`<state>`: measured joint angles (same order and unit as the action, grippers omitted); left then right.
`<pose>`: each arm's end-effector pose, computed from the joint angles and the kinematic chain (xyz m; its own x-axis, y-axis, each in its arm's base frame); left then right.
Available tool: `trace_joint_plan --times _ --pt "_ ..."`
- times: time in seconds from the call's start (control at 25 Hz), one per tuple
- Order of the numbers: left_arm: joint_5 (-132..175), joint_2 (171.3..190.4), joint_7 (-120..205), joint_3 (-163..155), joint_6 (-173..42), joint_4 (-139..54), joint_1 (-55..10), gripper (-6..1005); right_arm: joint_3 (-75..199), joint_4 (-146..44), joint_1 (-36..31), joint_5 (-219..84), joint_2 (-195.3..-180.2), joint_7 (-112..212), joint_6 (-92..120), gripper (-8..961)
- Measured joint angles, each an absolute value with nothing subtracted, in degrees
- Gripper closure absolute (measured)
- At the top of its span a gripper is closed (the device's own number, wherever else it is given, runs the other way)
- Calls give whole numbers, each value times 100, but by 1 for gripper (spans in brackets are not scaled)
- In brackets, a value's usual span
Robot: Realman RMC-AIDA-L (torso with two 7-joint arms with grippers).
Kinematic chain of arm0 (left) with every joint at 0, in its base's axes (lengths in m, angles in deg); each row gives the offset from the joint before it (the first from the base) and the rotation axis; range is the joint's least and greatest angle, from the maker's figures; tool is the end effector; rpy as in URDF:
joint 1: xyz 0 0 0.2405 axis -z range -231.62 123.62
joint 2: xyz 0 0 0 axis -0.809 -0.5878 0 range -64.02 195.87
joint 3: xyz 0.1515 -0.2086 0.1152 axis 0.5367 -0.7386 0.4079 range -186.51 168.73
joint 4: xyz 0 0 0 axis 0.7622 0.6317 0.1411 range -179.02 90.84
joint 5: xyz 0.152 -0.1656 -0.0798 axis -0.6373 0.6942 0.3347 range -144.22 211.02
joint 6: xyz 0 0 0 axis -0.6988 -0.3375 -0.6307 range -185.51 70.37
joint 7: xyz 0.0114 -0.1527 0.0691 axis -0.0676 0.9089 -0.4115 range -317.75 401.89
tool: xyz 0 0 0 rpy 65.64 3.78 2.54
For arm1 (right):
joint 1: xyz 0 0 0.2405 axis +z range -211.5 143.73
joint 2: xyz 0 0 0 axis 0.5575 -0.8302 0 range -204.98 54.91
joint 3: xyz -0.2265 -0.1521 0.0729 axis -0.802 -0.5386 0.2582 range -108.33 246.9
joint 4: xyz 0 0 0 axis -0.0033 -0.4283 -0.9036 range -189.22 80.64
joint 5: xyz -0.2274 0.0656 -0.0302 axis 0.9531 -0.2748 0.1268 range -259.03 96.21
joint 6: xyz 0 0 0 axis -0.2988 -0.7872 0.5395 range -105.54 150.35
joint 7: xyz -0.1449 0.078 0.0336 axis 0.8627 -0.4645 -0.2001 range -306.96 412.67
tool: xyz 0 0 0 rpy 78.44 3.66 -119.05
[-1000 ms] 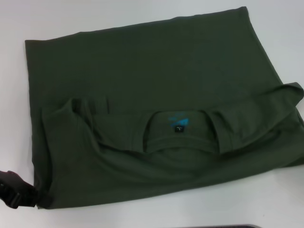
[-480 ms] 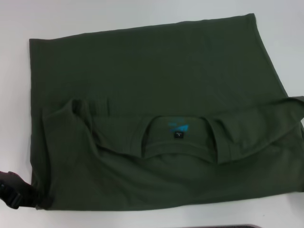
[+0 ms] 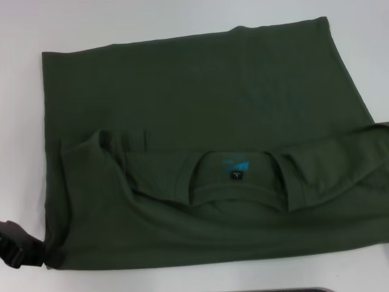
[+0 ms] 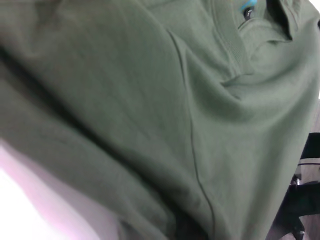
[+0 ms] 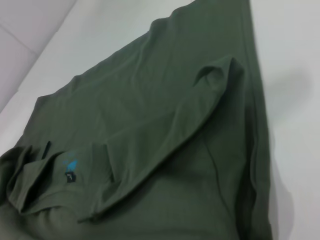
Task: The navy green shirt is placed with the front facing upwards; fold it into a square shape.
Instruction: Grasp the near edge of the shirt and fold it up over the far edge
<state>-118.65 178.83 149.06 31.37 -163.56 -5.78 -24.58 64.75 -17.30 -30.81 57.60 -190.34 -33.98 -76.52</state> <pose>-0.3732 0.2820 -0.0025 0.5624 0.8048 -0.1898 0.8263 -0.5554 0.0931 0.4785 0.1366 0.0324 0.2551 -0.7723 -0.5817 -0.9654 -0.2367 -0.1091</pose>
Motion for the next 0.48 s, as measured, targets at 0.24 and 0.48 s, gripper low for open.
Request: trace_joint_plan --times 0.24,0.48 --pt "-11921 17883 14910 3113 -16342 -578 -2469 989 6482 -1729 -3078 5763 -19019 -3400 -7639 909" --pt "-11941 17885 14911 3110 -16317 -578 -2471 989 6518 -1729 -3078 5754 -19016 -3382 -7611 909"
